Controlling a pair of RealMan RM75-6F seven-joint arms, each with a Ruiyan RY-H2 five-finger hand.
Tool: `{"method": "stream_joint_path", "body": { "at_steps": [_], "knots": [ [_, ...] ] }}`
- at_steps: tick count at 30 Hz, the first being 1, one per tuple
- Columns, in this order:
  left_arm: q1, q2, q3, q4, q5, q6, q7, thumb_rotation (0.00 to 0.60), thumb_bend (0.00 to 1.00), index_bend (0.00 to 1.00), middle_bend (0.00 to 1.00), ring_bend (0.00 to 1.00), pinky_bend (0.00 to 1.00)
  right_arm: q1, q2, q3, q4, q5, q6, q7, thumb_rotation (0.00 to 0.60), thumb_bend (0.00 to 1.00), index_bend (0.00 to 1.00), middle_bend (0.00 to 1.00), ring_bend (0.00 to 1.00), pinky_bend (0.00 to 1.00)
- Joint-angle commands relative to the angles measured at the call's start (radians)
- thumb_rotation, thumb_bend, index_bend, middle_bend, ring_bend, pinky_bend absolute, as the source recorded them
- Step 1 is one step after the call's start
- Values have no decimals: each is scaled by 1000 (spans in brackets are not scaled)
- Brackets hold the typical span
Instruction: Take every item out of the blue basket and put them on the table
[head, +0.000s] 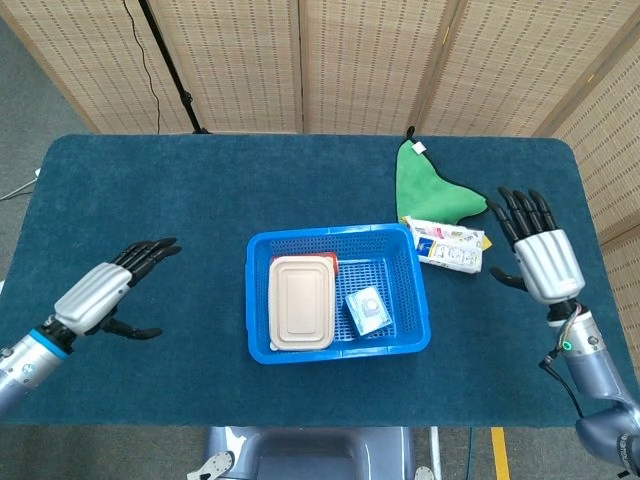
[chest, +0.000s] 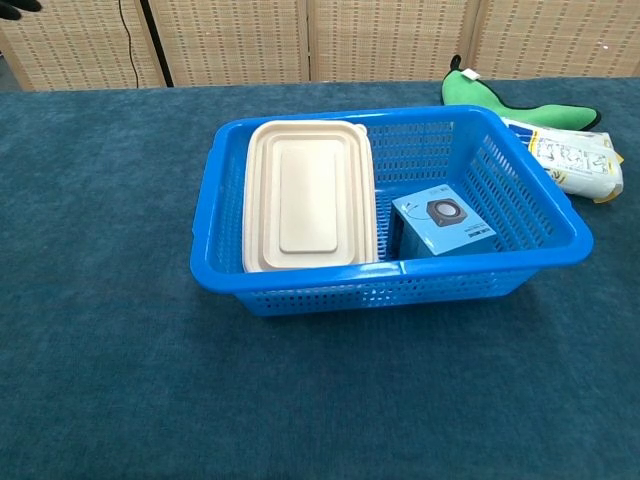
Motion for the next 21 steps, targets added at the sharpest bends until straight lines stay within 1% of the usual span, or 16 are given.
{"method": "stream_joint_path", "body": {
  "at_steps": [1, 3, 7, 11, 15, 21],
  "knots": [
    [-117, -17, -35, -11, -35, -141, -75, 600, 0, 0, 0, 0, 0, -48, 27, -28, -21, -6, 36, 7, 600, 0, 0, 0, 0, 0],
    [-159, -32, -52, -7, -65, -194, -76, 600, 0, 0, 0, 0, 0, -74, 39, -39, -38, -1, 51, 3, 600, 0, 0, 0, 0, 0],
    [-244, -82, -91, 7, -172, -308, -60, 600, 0, 0, 0, 0, 0, -134, 61, -67, -81, 16, 73, -4, 600, 0, 0, 0, 0, 0],
    [-310, -134, -118, 40, -267, -389, -23, 600, 0, 0, 0, 0, 0, -181, 61, -92, -107, 20, 96, -16, 600, 0, 0, 0, 0, 0],
    [-375, -199, -133, 79, -369, -461, 53, 600, 0, 0, 0, 0, 0, -213, 54, -103, -115, 6, 129, -16, 600, 0, 0, 0, 0, 0],
    [-423, -264, -131, 117, -477, -497, 130, 600, 0, 0, 0, 0, 0, -229, 44, -100, -99, -2, 144, 14, 600, 0, 0, 0, 0, 0]
  ]
}}
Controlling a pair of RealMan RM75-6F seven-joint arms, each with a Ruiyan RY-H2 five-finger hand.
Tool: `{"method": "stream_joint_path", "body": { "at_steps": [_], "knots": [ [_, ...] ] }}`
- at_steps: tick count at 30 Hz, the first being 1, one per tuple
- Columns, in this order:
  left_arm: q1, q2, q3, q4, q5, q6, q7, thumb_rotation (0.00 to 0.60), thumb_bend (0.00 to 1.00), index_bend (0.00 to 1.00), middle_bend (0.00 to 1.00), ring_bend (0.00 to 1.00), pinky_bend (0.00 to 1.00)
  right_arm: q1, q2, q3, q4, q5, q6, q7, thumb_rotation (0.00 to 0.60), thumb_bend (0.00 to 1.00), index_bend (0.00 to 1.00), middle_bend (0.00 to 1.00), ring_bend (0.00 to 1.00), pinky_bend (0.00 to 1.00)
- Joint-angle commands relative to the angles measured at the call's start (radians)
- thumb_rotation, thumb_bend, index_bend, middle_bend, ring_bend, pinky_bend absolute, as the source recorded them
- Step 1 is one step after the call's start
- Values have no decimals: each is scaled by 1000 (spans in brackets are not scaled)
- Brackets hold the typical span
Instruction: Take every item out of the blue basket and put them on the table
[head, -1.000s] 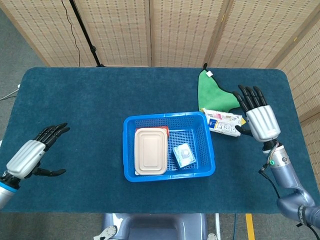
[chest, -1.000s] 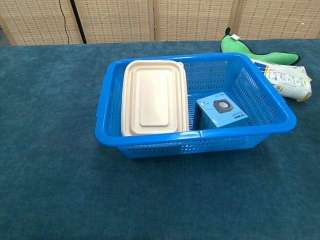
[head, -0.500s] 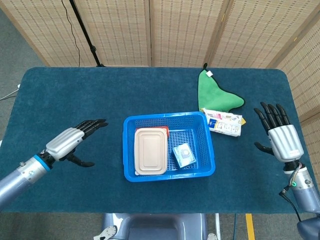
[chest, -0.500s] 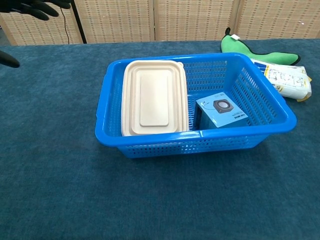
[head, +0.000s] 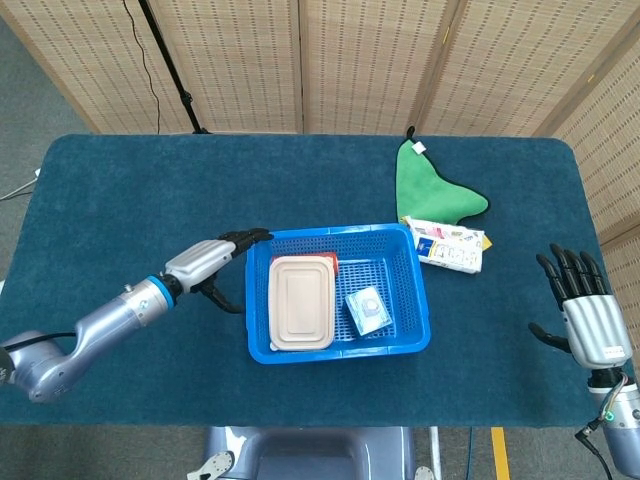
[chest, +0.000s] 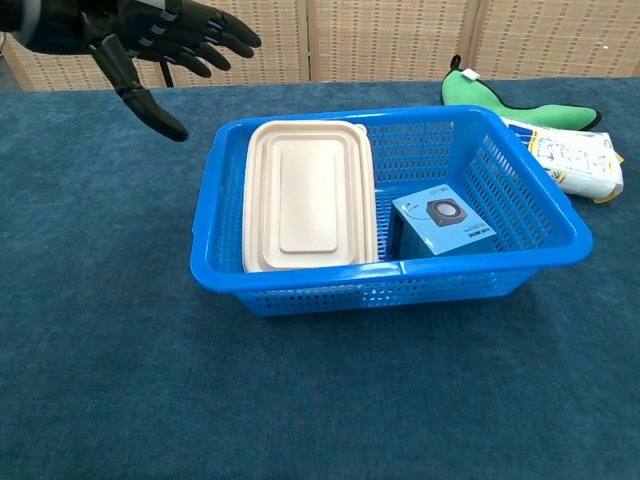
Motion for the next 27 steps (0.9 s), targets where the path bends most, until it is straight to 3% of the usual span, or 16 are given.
{"method": "stream_joint_path", "body": {
  "at_steps": [1, 7, 16, 27],
  "knots": [
    [-37, -48, 0, 33, -68, -30, 53, 600, 0, 0, 0, 0, 0, -4, -1, 2, 12, -4, 0, 10, 600, 0, 0, 0, 0, 0],
    [-88, -132, 33, 69, -165, -43, 168, 600, 14, 0, 0, 0, 0, -8, 6, 19, 30, 12, -10, 58, 600, 0, 0, 0, 0, 0],
    [-160, -222, 58, 81, -368, 30, 337, 600, 20, 0, 0, 0, 0, -10, 10, 36, 43, 10, -11, 96, 600, 0, 0, 0, 0, 0],
    [-234, -311, 48, 126, -539, 24, 388, 600, 32, 0, 0, 0, 35, -22, 20, 40, 22, -16, 12, 103, 600, 0, 0, 0, 0, 0]
  ]
}}
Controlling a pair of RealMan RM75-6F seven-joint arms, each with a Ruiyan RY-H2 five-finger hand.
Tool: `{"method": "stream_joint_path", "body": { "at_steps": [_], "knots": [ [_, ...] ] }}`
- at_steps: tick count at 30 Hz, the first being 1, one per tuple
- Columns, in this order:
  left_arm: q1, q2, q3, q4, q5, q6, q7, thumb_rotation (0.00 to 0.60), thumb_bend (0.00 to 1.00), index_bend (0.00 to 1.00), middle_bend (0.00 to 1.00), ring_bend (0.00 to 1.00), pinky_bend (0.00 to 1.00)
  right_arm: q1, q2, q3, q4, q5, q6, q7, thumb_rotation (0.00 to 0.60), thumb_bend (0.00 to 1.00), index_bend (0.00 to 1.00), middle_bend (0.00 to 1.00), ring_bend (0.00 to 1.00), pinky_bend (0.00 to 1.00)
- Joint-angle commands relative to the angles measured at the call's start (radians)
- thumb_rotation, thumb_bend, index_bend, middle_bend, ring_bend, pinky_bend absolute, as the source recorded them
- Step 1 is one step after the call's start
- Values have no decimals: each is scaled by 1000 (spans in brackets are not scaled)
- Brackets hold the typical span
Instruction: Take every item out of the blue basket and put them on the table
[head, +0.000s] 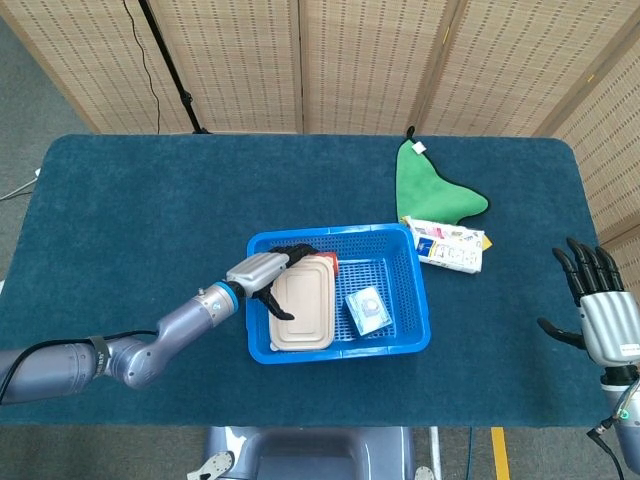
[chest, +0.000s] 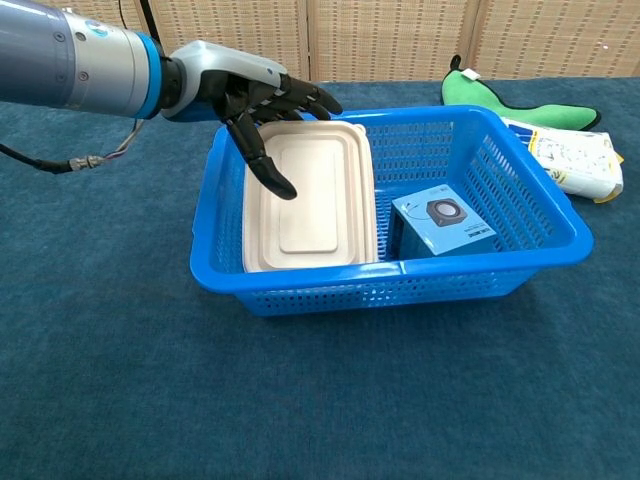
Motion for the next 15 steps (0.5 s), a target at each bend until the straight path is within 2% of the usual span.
{"method": "stream_joint_path", "body": {
  "at_steps": [1, 3, 5, 7, 8, 10, 12, 15],
  "knots": [
    [-18, -18, -2, 12, -40, 1, 11, 600, 33, 0, 0, 0, 41, -5, 5, -1, -9, -10, 8, 2, 600, 0, 0, 0, 0, 0],
    [-29, -28, 1, 21, -74, 5, 19, 600, 43, 0, 0, 0, 67, -7, 8, -1, -15, -13, 11, 5, 600, 0, 0, 0, 0, 0],
    [-35, -39, 3, 25, -104, 24, 29, 600, 74, 0, 0, 2, 161, -9, 11, 0, -19, -14, 12, 11, 600, 0, 0, 0, 0, 0],
    [-39, -46, 5, 23, -127, 46, 40, 600, 170, 1, 5, 70, 331, -11, 14, 2, -22, -14, 14, 20, 600, 0, 0, 0, 0, 0],
    [-40, -49, 5, 23, -133, 56, 45, 600, 211, 20, 22, 113, 383, -11, 14, 4, -22, -14, 16, 22, 600, 0, 0, 0, 0, 0],
    [-42, -61, 8, 21, -154, 103, 70, 600, 342, 165, 132, 258, 498, -13, 15, 9, -22, -13, 23, 30, 600, 0, 0, 0, 0, 0],
    [-41, -71, 8, 12, -172, 152, 95, 600, 444, 307, 248, 351, 553, -15, 14, 11, -20, -15, 26, 37, 600, 0, 0, 0, 0, 0],
    [-34, -83, 5, 2, -183, 210, 124, 600, 564, 422, 359, 439, 604, -16, 14, 12, -20, -18, 27, 41, 600, 0, 0, 0, 0, 0]
  ]
}}
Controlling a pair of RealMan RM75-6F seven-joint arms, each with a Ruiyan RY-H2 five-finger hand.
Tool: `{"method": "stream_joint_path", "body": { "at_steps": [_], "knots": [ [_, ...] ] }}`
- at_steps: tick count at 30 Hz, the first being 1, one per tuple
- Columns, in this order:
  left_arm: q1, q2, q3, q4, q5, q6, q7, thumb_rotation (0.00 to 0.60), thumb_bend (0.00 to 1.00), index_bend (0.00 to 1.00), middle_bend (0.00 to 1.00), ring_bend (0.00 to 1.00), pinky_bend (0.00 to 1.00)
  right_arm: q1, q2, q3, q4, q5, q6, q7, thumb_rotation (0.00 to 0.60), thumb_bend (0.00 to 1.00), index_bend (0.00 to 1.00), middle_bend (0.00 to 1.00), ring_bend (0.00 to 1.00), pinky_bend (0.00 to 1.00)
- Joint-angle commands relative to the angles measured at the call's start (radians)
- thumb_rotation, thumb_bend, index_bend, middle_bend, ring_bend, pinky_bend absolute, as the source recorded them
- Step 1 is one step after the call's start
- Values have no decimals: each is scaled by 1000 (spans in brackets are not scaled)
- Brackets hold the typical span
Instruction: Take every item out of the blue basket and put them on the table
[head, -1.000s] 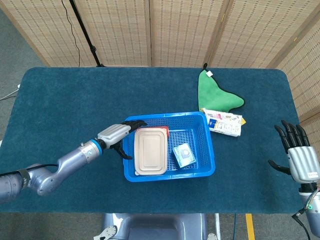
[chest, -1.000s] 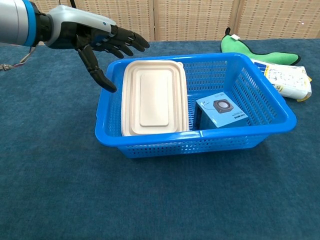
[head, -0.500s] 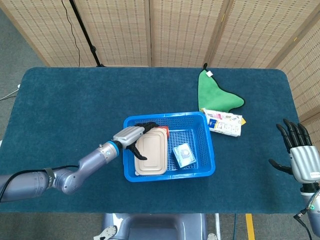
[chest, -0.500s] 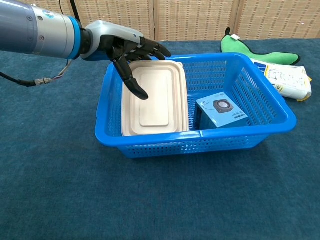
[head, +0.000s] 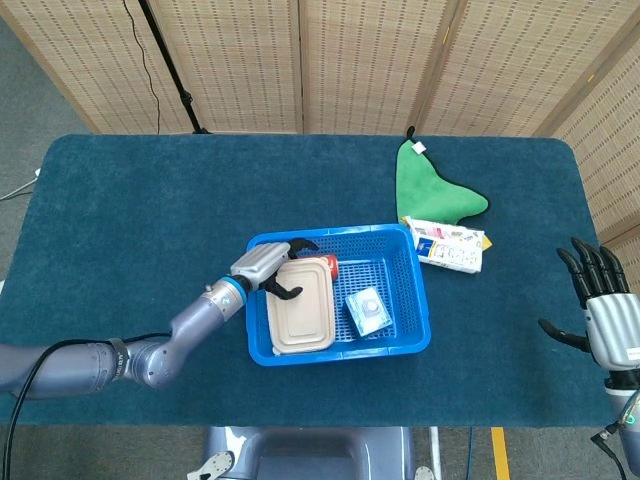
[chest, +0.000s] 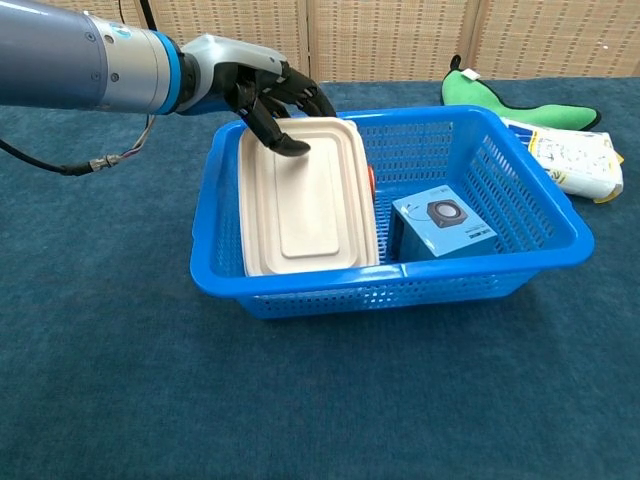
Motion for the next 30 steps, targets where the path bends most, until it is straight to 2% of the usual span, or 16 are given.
{"method": "stream_joint_path", "body": {
  "at_steps": [1, 4, 6, 12, 18, 21, 23, 26, 30],
  "knots": [
    [10, -21, -7, -17, -21, 79, 43, 600, 616, 453, 386, 461, 616, -1, 0, 1, 0, -2, 2, 2, 600, 0, 0, 0, 0, 0],
    [33, -27, -23, -27, 10, 126, 44, 600, 757, 514, 439, 505, 639, -2, -2, 3, 0, -4, 3, 2, 600, 0, 0, 0, 0, 0],
    [55, -21, -43, -43, 43, 153, 30, 600, 788, 527, 449, 513, 644, -2, -2, 4, 0, -4, 3, 2, 600, 0, 0, 0, 0, 0],
    [112, 40, -100, -120, 139, 205, -11, 600, 793, 538, 455, 519, 644, -5, -3, 7, -3, -5, 5, 2, 600, 0, 0, 0, 0, 0],
    [177, 190, -167, -233, 206, 273, -15, 600, 793, 540, 456, 522, 644, -10, -2, 10, -8, -8, 13, 2, 600, 0, 0, 0, 0, 0],
    [206, 258, -180, -265, 210, 284, -11, 600, 794, 540, 456, 522, 644, -11, 0, 10, -10, -10, 16, 2, 600, 0, 0, 0, 0, 0],
    [238, 306, -173, -251, 210, 300, 2, 600, 792, 540, 456, 522, 644, -13, 1, 9, -14, -15, 20, 3, 600, 0, 0, 0, 0, 0],
    [276, 332, -158, -211, 218, 301, -13, 600, 786, 540, 456, 522, 644, -15, 3, 6, -19, -23, 25, -1, 600, 0, 0, 0, 0, 0],
    [345, 299, -113, -35, 213, 260, -90, 600, 773, 540, 456, 522, 644, -16, -4, -1, -27, -44, 35, -10, 600, 0, 0, 0, 0, 0]
  ]
}}
